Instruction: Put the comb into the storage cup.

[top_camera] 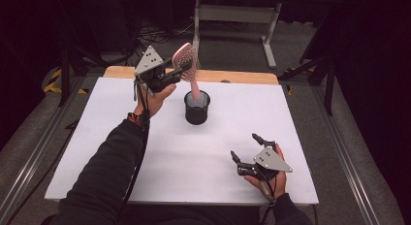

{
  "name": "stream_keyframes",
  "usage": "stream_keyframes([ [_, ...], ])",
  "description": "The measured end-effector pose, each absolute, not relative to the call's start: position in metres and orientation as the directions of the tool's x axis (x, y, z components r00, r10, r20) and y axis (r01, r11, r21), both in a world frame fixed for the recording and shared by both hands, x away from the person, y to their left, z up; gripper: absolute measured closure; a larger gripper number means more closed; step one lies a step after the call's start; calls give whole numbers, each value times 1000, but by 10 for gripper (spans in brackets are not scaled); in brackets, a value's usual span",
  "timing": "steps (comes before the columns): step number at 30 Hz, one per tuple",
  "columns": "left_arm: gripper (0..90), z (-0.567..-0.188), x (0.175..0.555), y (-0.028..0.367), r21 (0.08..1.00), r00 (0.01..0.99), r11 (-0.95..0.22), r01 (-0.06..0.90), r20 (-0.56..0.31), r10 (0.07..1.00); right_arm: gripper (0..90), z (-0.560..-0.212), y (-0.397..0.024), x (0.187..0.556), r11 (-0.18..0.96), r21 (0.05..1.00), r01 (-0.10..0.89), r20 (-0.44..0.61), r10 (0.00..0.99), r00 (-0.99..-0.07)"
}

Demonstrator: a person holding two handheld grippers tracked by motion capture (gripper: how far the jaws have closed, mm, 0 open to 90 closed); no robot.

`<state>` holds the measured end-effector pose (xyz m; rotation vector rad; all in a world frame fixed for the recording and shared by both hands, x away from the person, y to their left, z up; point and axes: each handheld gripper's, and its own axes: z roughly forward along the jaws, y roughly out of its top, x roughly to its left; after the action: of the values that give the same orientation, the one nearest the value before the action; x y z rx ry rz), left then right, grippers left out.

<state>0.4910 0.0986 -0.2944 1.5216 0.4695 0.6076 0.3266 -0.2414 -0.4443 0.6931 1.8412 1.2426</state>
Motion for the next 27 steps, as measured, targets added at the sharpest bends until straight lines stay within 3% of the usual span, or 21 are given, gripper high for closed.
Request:
stream_keyframes([
  [11, 638, -302, 503, 88, 996, 763, -81, -48, 89, 640, 120, -445, -243, 328, 367, 930, 10, -306, 789, -533],
  [27, 637, -335, 518, 74, 994, 774, -82, 67, 0, 633, 123, -445, -241, 328, 373, 928, 15, -305, 781, -545],
])
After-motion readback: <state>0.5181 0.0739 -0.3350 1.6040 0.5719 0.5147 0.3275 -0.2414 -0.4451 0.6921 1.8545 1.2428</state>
